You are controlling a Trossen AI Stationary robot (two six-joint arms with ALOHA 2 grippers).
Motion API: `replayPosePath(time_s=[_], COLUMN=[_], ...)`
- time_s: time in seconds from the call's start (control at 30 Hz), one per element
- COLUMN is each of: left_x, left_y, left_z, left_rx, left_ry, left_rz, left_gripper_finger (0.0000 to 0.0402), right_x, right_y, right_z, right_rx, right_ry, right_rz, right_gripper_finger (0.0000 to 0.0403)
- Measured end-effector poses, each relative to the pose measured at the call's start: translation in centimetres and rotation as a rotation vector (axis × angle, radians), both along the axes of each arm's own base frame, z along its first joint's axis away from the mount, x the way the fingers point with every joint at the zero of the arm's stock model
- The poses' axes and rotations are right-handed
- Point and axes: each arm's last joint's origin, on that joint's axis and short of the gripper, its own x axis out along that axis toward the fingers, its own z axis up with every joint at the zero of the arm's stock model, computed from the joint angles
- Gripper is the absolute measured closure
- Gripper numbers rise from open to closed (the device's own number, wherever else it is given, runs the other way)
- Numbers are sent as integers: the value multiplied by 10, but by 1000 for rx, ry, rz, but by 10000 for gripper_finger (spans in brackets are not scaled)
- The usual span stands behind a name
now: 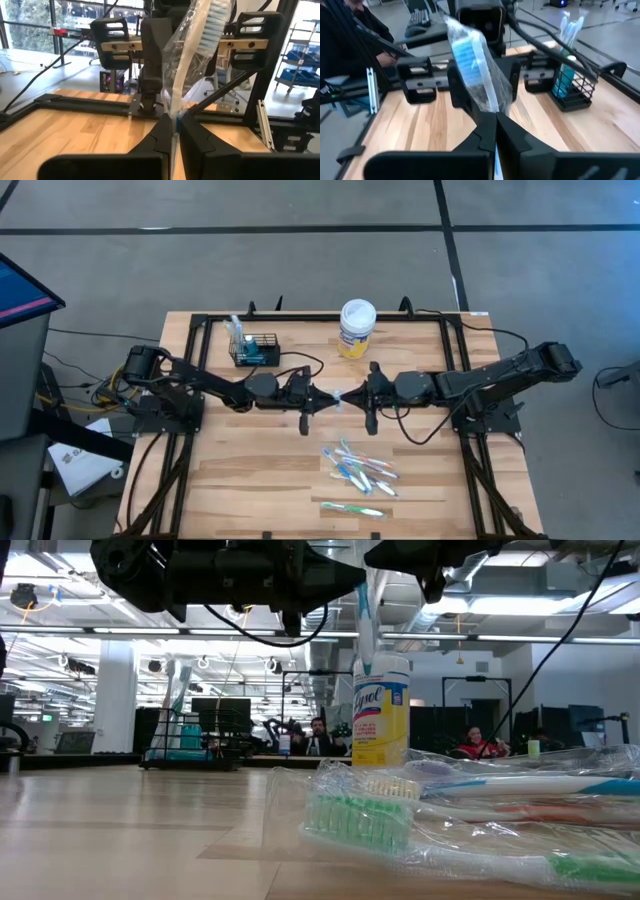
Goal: Pick & Place toothbrushing station
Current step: Put the top blue toothbrush into the mesh organizer
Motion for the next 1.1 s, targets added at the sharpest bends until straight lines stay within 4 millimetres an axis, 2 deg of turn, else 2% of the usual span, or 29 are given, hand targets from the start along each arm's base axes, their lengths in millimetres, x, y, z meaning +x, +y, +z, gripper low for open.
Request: replayPosePath(time_s=[0.2, 0.43, 0.77, 1.1], left_x=[-16, -56, -113, -139], left_y=[3, 10, 21, 27], left_z=[8, 17, 14, 18], left_rx=[21, 21, -24, -7], left_ry=[50, 91, 113, 143], left_rz=[53, 208, 485, 669], left_gripper_finger=[396, 397, 397, 397], right_x=[0, 1, 0, 0], right_y=[-1, -9, -10, -10], right_z=[-2, -2, -3, -5], right_rx=[-21, -24, -23, -27], right_ry=[20, 24, 32, 57], right_rz=[1, -27, -30, -30], right_gripper_finger=[373, 334, 331, 331])
